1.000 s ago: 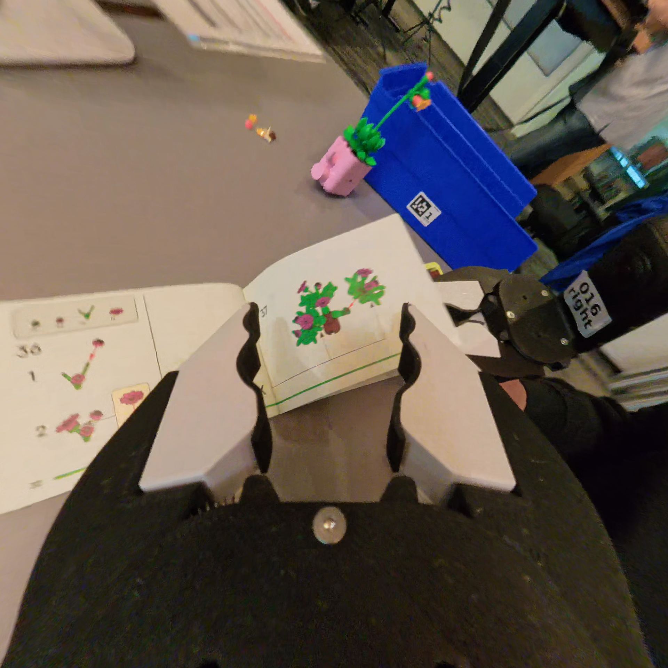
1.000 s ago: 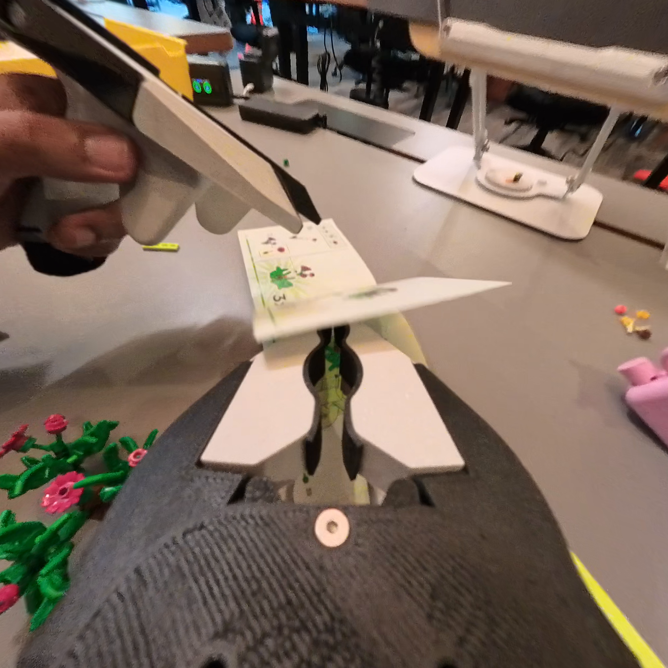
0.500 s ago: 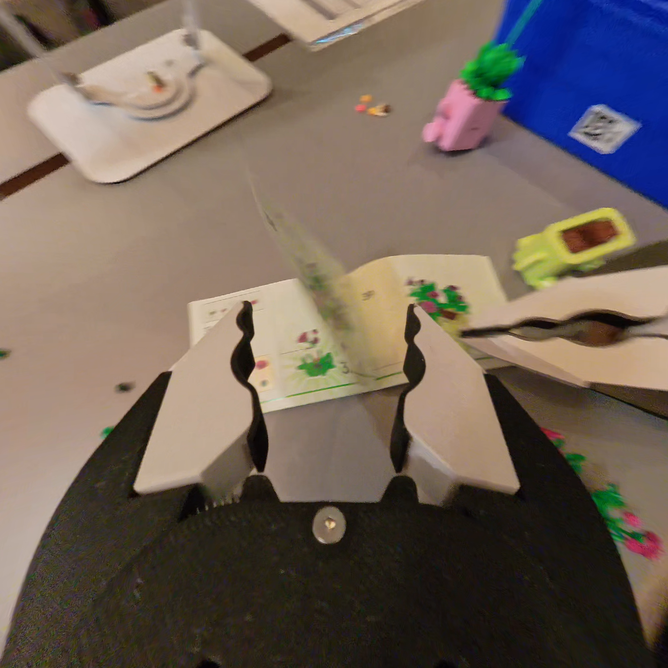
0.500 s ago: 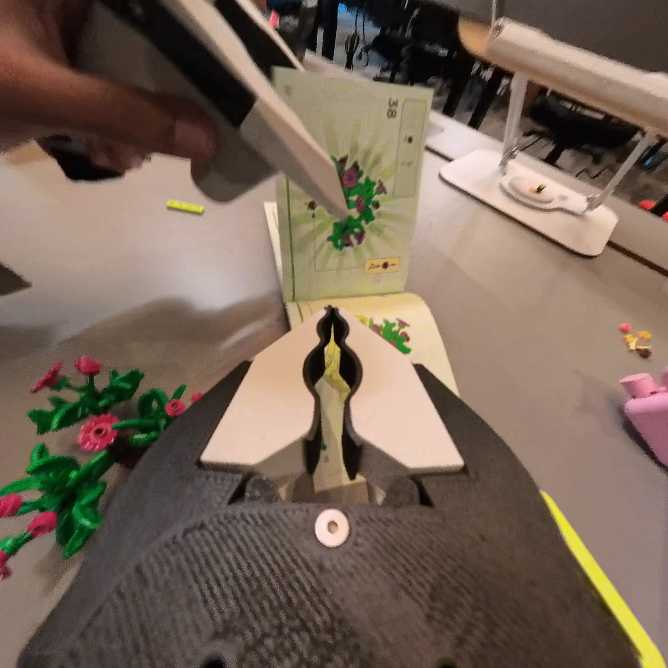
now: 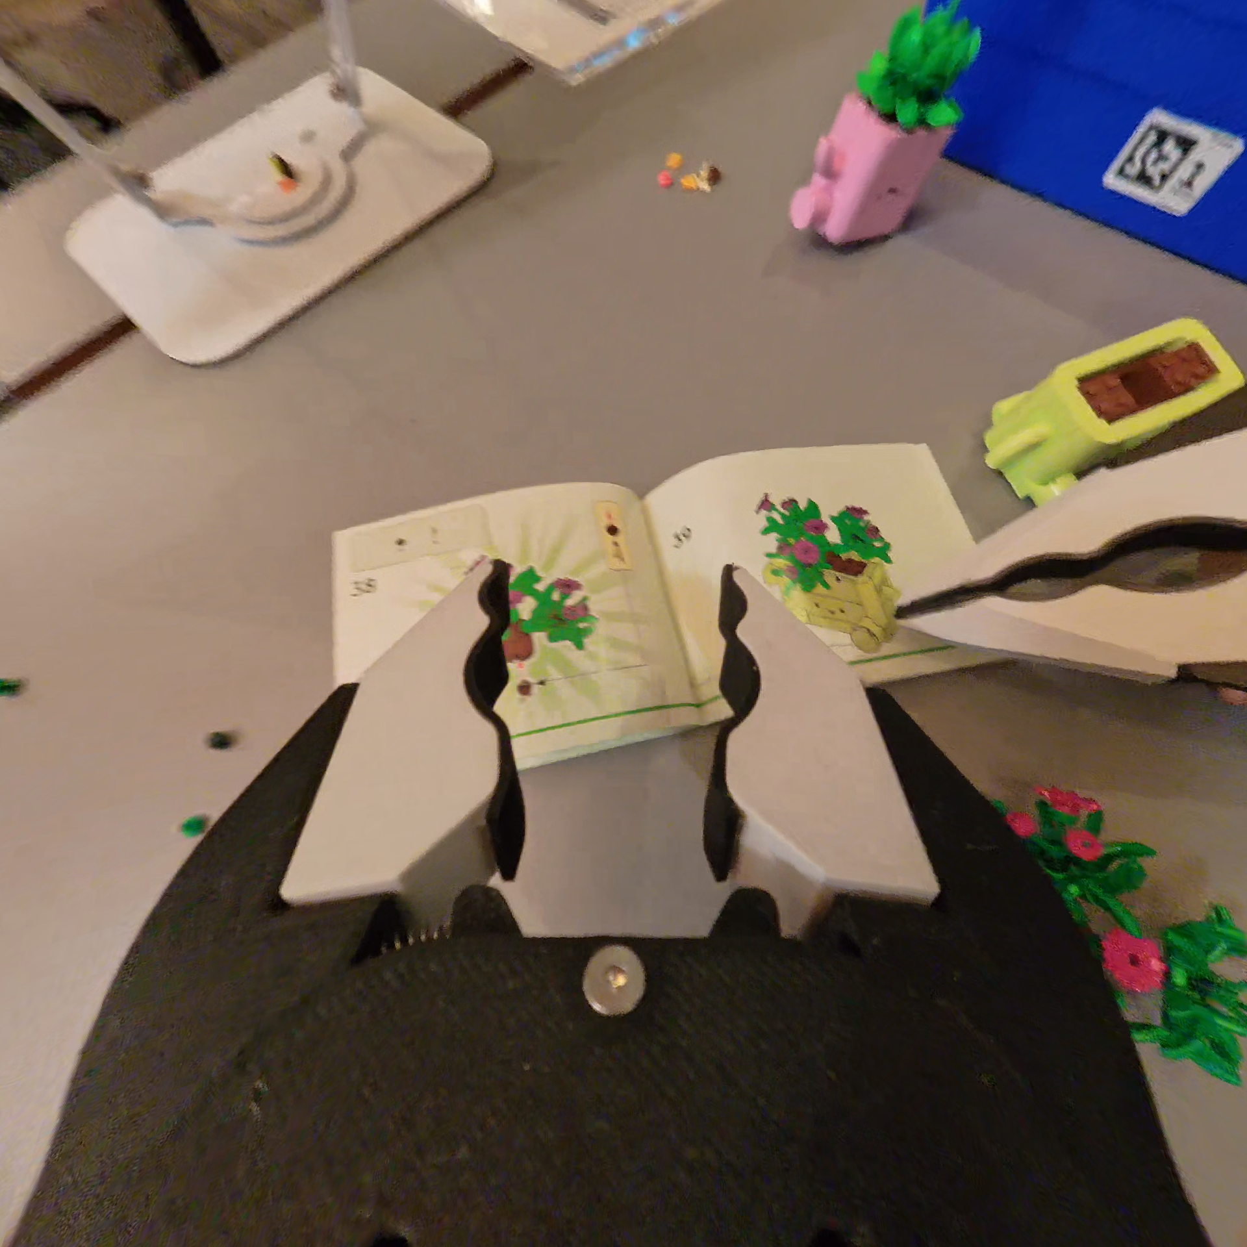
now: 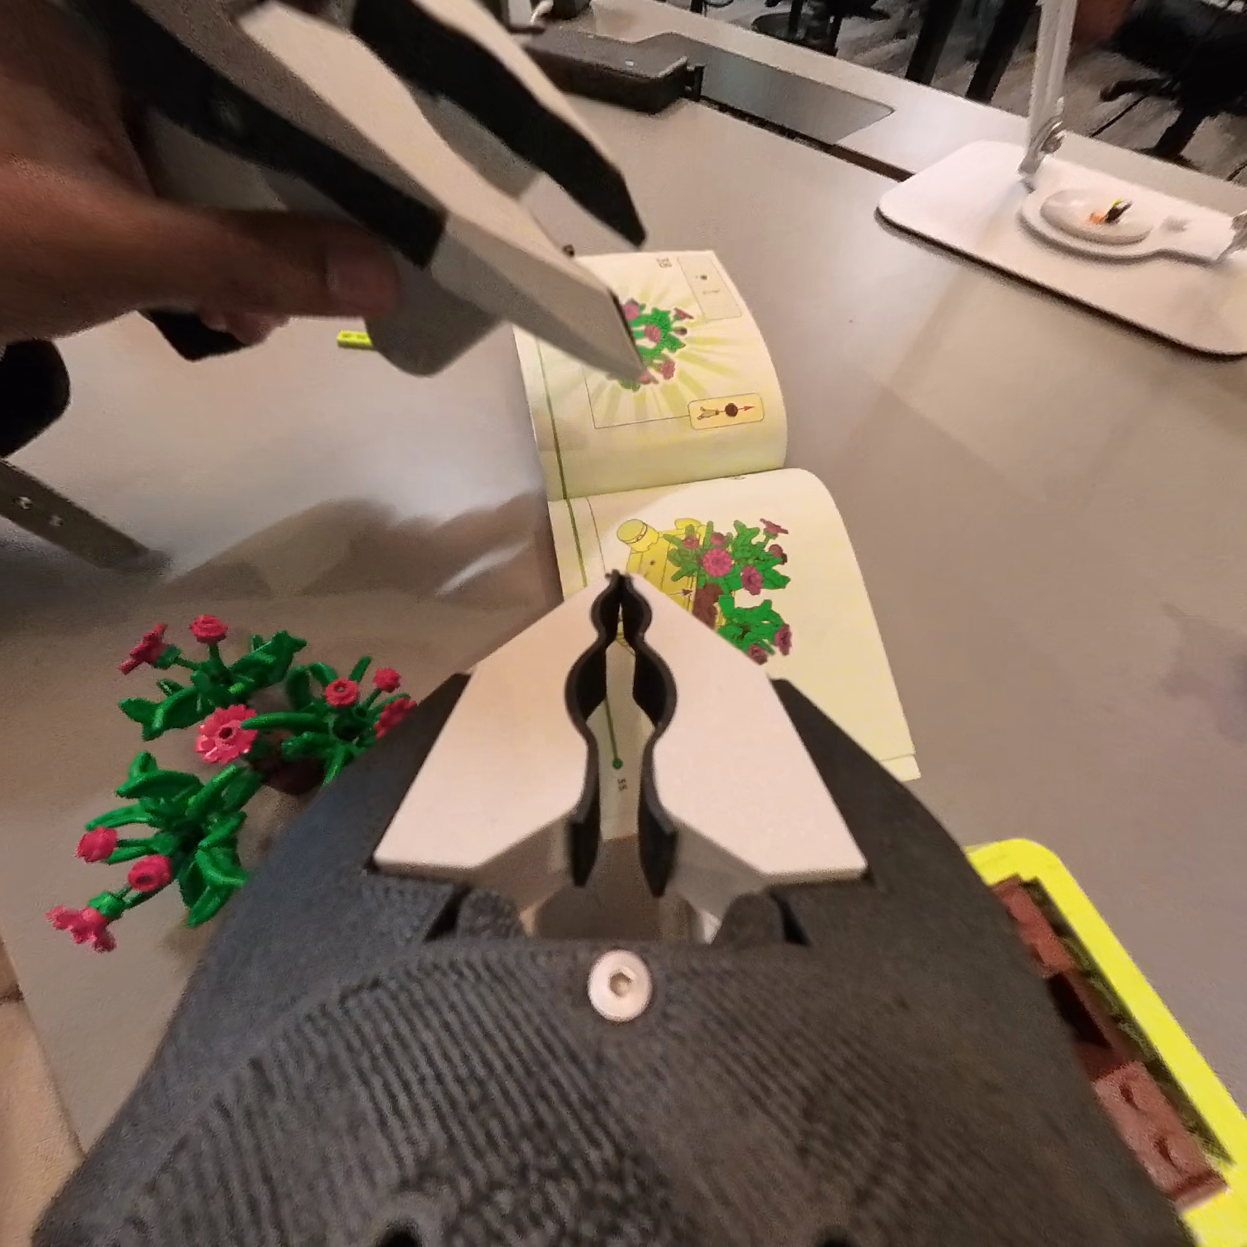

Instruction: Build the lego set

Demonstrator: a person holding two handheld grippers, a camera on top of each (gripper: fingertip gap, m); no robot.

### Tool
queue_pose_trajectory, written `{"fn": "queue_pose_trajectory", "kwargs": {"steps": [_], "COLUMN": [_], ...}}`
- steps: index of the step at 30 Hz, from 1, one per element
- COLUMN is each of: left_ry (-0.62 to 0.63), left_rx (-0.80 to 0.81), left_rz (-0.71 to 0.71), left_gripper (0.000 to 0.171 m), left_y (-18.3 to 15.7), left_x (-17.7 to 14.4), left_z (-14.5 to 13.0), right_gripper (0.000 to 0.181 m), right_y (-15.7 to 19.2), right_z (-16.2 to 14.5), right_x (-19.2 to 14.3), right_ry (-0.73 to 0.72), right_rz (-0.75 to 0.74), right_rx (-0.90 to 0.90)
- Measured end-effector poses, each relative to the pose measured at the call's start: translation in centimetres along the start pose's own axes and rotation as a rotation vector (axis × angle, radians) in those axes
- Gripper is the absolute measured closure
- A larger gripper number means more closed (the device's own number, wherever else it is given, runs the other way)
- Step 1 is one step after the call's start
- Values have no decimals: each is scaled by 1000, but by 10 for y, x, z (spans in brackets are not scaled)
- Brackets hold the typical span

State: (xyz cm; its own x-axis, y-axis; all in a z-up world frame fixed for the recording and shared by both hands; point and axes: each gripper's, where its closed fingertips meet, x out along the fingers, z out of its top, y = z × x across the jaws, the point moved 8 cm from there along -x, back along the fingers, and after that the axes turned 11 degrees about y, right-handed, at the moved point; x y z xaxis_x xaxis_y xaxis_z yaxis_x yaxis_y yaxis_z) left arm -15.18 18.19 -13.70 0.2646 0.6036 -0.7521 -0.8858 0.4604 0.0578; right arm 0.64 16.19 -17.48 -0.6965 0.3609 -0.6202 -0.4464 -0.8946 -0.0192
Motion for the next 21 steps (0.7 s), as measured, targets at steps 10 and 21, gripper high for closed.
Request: {"fn": "queue_pose_trajectory", "kwargs": {"steps": [10,21], "left_ry": [177,233], "left_rx": [-157,-88], "left_rz": [-284,-321], "left_gripper": [127,124], "left_y": [2,-9], "left_x": [30,33], "left_z": [-25,-28], "right_gripper": [181,181], "right_y": [17,-6], "right_z": [-3,-7], "right_x": [10,24], "right_ry": [89,218], "right_rz": [36,-136], "right_rx": [-144,19]}}
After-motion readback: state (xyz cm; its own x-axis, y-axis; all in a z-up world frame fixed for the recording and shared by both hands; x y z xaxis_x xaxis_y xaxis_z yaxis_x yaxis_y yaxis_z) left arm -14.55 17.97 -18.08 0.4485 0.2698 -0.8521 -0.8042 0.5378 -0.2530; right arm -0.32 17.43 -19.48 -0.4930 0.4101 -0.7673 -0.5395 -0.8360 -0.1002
